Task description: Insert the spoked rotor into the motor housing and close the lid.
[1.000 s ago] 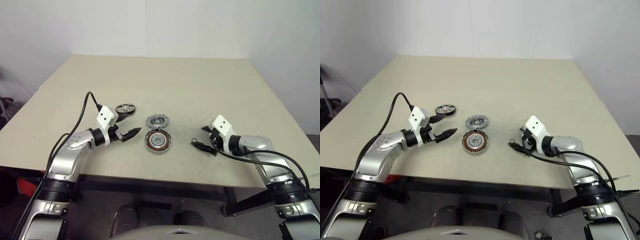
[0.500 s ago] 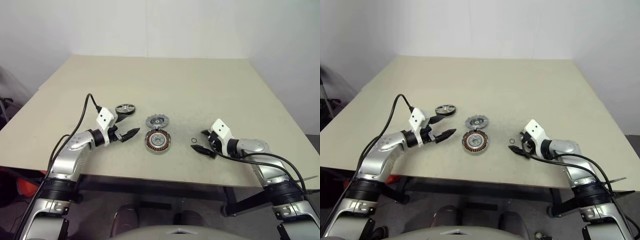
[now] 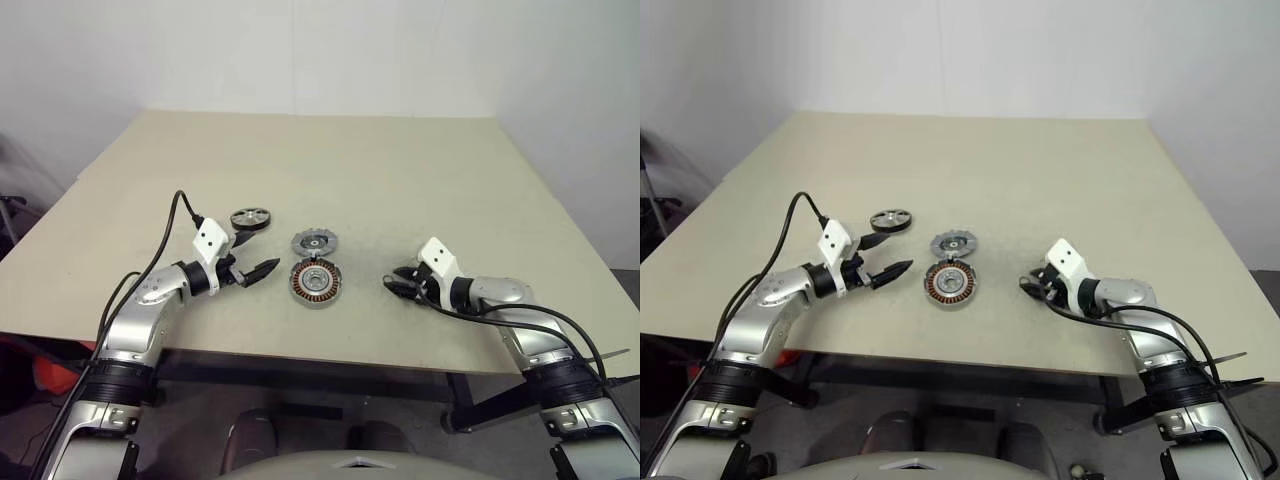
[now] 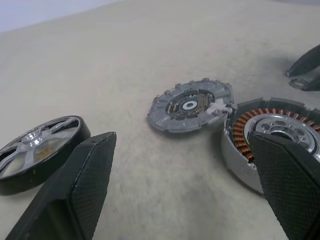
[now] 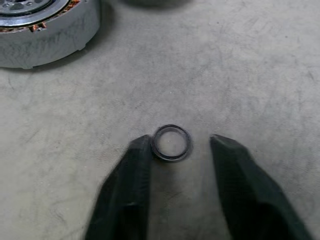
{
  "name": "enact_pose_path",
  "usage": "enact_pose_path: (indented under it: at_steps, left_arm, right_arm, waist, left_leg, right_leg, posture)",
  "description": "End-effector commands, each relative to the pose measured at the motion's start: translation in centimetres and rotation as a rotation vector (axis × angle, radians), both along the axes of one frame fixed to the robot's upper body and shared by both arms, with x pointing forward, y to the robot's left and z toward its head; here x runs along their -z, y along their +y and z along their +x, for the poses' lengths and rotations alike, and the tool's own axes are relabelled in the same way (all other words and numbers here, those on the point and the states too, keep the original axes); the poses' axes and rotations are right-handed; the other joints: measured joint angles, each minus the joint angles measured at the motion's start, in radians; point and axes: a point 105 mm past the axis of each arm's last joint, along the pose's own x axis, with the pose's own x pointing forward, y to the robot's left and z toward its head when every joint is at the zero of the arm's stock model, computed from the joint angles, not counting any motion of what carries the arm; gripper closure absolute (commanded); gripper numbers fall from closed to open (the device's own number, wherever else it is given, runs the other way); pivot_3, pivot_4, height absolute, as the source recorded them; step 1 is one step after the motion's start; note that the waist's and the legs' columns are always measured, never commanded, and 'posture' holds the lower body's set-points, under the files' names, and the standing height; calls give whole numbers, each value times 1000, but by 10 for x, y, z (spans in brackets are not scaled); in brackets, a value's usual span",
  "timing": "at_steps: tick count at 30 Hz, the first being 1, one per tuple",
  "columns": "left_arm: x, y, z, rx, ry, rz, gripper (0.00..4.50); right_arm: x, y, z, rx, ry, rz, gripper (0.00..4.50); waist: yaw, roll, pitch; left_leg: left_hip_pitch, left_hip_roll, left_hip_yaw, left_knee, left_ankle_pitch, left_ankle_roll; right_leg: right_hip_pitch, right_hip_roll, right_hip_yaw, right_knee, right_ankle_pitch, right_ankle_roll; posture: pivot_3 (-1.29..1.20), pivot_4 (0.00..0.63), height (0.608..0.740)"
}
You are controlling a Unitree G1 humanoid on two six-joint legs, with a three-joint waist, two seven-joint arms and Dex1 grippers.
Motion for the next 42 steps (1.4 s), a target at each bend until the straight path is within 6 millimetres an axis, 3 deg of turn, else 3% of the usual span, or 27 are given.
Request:
enact_pose_path:
  at_steps: [1,6,12,18,25,29,32,37,42]
  left_arm:
    - [-16,-2,3,5,-58,5,77]
    - [-18,-1,5,-2,-66,11,77]
    - [-19,-7,5,9,-66,12,77]
    - [-20,-12,6,18,-71,10,77]
    - [-14,-9,2,2,-67,8,77]
    - [-11,-4,4,-8,-65,16,77]
    - [-9,-5,5,-4,-62,20,77]
    - [-4,-8,5,11,-48,9,77]
    - [-3,-10,5,36,-33,-1,77]
  right_arm:
    - [-9,-3,7,24,-35,-3,3863]
    - [-22,-6,19,56,-99,-14,3861]
    - [-41,-9,51,107,-179,-26,3861]
    - [-30,-38,91,262,-203,-112,3861]
    - [-31,-38,101,279,-206,-78,3861]
    - [-38,-29,102,253,-229,-41,2498]
    - [-56,-13,95,158,-280,29,1517]
    - [-83,9,63,-44,-342,1,1517]
    - [-76,25,20,-324,-264,-191,1517]
  waist:
    - [0,0,0]
    - [0,0,0]
    - [-4,0,0]
    - [1,0,0]
    - [-3,0,0]
    - [-3,0,0]
    - [-2,1,0]
    - [5,0,0]
    - [9,0,0]
  left_leg:
    - [0,0,0,0,0,0]
    - [0,0,0,0,0,0]
    - [-1,0,0,0,0,0]
    - [-3,-1,4,1,0,-1]
    - [-5,0,8,1,0,0]
    - [-5,1,8,2,0,0]
    - [-5,1,9,4,0,0]
    - [-6,1,9,5,-1,2]
    - [-5,1,9,5,-4,6]
  right_leg:
    - [0,0,0,0,0,0]
    - [0,0,0,0,0,0]
    - [-2,0,0,1,0,0]
    - [-2,0,0,1,0,-1]
    - [-5,0,0,2,0,-1]
    - [-5,0,-1,2,-1,-2]
    - [-5,0,-1,3,-1,-2]
    - [-5,0,-1,2,-1,-2]
    - [-4,0,-1,1,-1,-1]
  posture:
    - [0,0,740]
    - [0,0,740]
    - [0,0,740]
    - [0,0,740]
    - [0,0,740]
    - [0,0,740]
    - [0,0,740]
    - [0,0,740]
    - [0,0,740]
